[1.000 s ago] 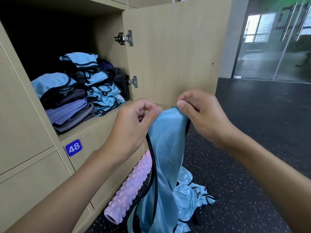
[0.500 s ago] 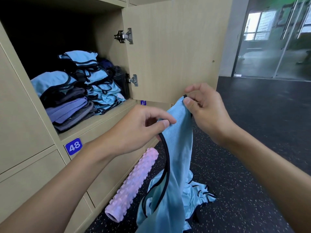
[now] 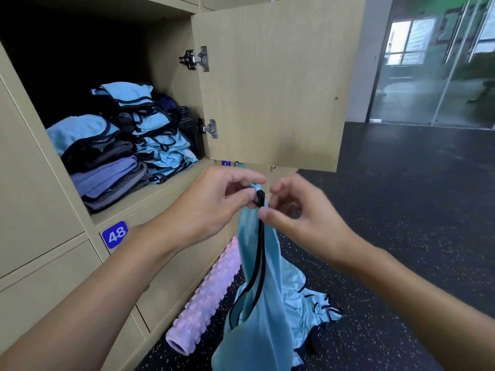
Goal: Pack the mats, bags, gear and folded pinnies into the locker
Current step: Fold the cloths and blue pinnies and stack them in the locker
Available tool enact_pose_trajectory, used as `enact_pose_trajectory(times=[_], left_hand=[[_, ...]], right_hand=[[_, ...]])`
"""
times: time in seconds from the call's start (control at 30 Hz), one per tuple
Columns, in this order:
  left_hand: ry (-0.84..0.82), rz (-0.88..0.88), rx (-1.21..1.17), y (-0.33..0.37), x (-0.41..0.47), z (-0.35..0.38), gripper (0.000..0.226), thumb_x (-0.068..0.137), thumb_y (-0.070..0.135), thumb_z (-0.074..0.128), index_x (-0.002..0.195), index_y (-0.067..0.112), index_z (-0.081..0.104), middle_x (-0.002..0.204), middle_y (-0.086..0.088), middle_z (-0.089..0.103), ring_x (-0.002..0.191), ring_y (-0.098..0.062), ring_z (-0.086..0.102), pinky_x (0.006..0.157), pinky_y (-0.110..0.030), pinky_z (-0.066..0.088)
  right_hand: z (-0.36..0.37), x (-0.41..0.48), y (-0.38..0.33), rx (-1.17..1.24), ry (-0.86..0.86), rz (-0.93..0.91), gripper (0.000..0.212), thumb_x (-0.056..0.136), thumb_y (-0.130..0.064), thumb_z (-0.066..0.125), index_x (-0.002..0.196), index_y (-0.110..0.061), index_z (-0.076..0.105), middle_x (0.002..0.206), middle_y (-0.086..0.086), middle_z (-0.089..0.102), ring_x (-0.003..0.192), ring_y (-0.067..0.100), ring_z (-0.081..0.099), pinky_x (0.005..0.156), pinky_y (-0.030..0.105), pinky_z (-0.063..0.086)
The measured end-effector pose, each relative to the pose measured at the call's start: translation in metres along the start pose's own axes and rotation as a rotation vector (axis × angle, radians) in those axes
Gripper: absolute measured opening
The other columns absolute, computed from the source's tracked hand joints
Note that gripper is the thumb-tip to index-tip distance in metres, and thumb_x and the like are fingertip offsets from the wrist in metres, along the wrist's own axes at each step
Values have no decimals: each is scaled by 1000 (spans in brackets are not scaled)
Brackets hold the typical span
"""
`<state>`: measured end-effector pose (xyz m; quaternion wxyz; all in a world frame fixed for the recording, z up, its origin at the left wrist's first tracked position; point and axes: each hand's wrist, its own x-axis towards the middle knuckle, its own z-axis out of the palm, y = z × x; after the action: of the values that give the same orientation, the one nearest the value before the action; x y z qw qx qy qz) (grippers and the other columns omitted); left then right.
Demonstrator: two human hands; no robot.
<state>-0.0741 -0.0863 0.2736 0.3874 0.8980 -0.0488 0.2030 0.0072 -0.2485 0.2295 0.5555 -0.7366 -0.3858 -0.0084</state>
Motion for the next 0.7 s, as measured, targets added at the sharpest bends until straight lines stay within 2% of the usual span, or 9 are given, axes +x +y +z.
enact_pose_trajectory(times=[0.13, 0.2, 0.3, 0.37, 0.43, 0.53, 0.6, 0.63, 0.7], left_hand=[[157, 63, 53, -1, 1, 2, 10, 92, 9, 67, 87, 14, 74, 69, -4, 71, 60, -13, 67, 67, -30, 56], [196, 85, 78, 0, 1, 3, 10, 91, 15, 69, 82, 20, 73, 67, 3, 69, 57, -11, 64, 63, -28, 54], [253, 144, 155, 3, 0, 5, 9, 90, 18, 71, 82, 22, 74, 70, 16, 65, 68, -3, 60, 64, -13, 44], [286, 190, 219, 4, 0, 7, 6, 90, 18, 72, 85, 19, 76, 74, 18, 62, 77, -2, 57, 69, -11, 40], [337, 223, 297, 2, 1, 7, 5, 88, 21, 73, 85, 20, 76, 84, 12, 56, 89, -7, 49, 81, -14, 38], [394, 211, 290, -2, 3, 5, 9, 86, 30, 71, 82, 22, 74, 102, 8, 55, 105, -17, 52, 98, -30, 40], [366, 145, 178, -3, 1, 5, 11, 89, 30, 67, 80, 24, 69, 94, 5, 68, 93, -21, 64, 87, -43, 51], [356, 115, 140, -3, 0, 5, 11, 91, 28, 68, 80, 24, 67, 84, 3, 70, 82, -21, 65, 78, -42, 53], [379, 107, 147, -3, -1, 6, 12, 94, 23, 67, 82, 23, 66, 73, 5, 67, 68, -14, 61, 66, -34, 50]], right_hand=[[10, -4, 2, -60, -11, -12, 16, 81, -24, 79, 83, -23, 63, 77, -7, 66, 68, 0, 58, 69, 24, 49], [14, -5, 0, -28, 1, -13, 13, 84, -21, 76, 80, -18, 64, 73, -7, 65, 64, -1, 56, 64, 19, 46], [22, -6, -3, 3, -14, -16, 16, 86, -20, 73, 76, -18, 61, 64, -14, 59, 60, -2, 51, 61, 16, 42], [25, -5, -5, 2, 0, -13, 25, 88, -18, 71, 69, -20, 55, 56, -18, 50, 55, -1, 43, 57, 15, 36], [27, -4, -6, 4, 28, -18, 31, 90, -15, 67, 65, -17, 48, 55, -15, 41, 54, 2, 35, 54, 20, 31], [29, -1, -5, 33, 37, -9, 26, 95, -16, 59, 72, -8, 52, 60, -5, 42, 57, 7, 35, 55, 28, 32], [31, 0, -3, 50, 20, -1, 17, 95, -15, 57, 79, -7, 58, 64, 7, 51, 60, 11, 42, 57, 32, 37], [31, 1, -2, 48, 7, 3, 13, 93, -13, 57, 81, -9, 60, 67, 11, 56, 62, 11, 45, 58, 33, 40], [30, 0, -1, 17, -26, 32, 11, 89, -8, 61, 79, -9, 60, 66, 5, 56, 61, 8, 46, 58, 29, 41]])
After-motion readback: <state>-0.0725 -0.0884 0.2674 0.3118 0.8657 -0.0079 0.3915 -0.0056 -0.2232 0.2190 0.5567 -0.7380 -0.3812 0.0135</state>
